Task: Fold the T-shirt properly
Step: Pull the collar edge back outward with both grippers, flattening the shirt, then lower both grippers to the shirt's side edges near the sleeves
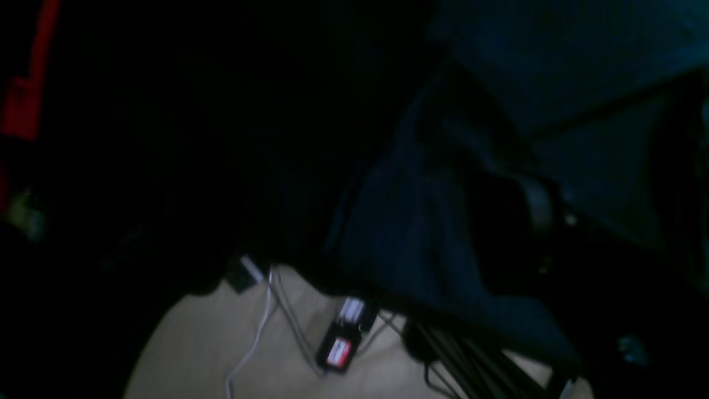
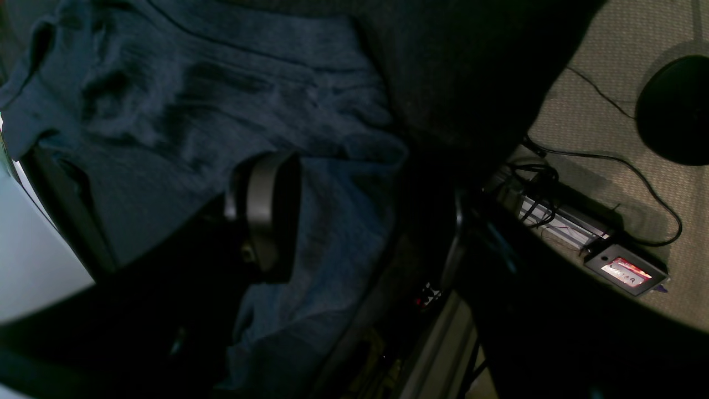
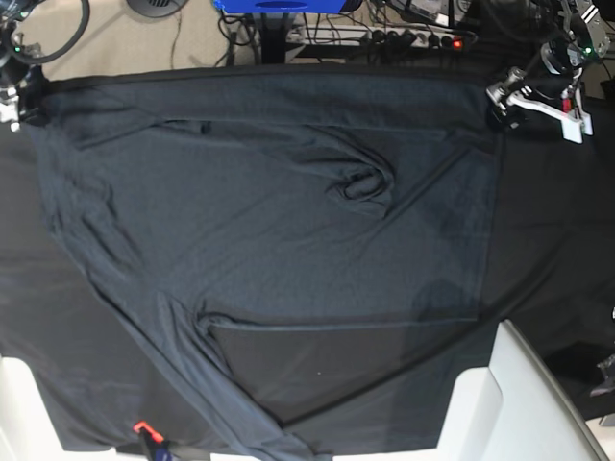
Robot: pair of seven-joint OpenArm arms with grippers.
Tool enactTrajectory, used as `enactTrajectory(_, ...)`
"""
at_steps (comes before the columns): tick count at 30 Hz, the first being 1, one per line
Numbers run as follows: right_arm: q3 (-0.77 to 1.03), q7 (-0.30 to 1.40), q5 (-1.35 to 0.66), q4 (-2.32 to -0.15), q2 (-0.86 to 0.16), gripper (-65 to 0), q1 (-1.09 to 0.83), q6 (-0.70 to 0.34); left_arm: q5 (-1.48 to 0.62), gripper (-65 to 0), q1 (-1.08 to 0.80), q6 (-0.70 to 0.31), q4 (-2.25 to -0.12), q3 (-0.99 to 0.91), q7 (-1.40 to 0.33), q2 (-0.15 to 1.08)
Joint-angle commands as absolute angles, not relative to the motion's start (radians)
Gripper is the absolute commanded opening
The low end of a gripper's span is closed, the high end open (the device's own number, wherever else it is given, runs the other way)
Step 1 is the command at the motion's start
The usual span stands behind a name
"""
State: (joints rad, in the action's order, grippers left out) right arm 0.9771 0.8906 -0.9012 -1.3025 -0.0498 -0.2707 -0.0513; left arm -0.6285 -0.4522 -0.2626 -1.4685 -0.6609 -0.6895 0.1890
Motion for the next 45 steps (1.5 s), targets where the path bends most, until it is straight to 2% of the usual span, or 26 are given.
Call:
enactTrajectory(1, 1.0, 0.881, -0.915, -1.322, -0.074, -32.9, -0.269, -0.056, -0.638, 0.0, -0.455, -0.265, -1.481, -0.67, -0.671, 0.206)
enactTrajectory(7, 1.007, 0.875, -0.914, -1.323, -0.145, -32.9, -0.251, -0.047, -0.638, 0.0, -0.417, -0.262, -1.415, -0.769, -0.667, 0.232)
enactTrajectory(10, 0.997, 0.842, -0.914, -1.319, -0.196, -32.9, -0.223, -0.002, -0.638, 0.0, -0.383, -0.262, -1.363, -0.823, -0.668, 0.278)
enactTrajectory(13, 0.958, 0.837, -0.914, -1.307, -0.252, -32.9, -0.157, -0.002, -0.638, 0.0, -0.34, -0.262, -1.32, -0.822, -0.668, 0.348)
enactTrajectory(15, 0.846, 0.831, -0.914, -1.274, -0.318, -32.9, -0.096, -0.022, -0.638, 0.0, -0.303, -0.262, -1.313, -0.809, -0.671, 0.374)
enactTrajectory(18, 0.638, 0.8, -0.914, -1.139, -0.407, -32.9, 0.025, -0.11, -0.638, 0.0, -0.268, -0.262, -1.313, -0.72, -0.671, 0.418)
enactTrajectory(23, 0.252, 0.59, -0.914, -0.86, -0.501, -32.9, 0.199, -0.147, -0.644, 0.0, -0.239, -0.265, -1.314, -0.539, -0.668, 0.456)
enactTrajectory(26, 0.068, 0.49, -0.914, -0.754, -0.521, -32.7, 0.26, -0.148, -0.645, 0.0, -0.231, -0.265, -1.311, -0.538, -0.668, 0.449)
enactTrajectory(29, -0.024, 0.423, -0.914, -0.67, -0.524, -32.7, 0.3, -0.148, -0.645, 0.0, -0.231, -0.265, -1.311, -0.53, -0.668, 0.447)
enactTrajectory(45, -0.148, 0.39, -0.915, -0.628, -0.501, -33.5, 0.311, -0.148, -0.639, 0.0, -0.206, -0.265, -1.305, -0.53, -0.668, 0.426)
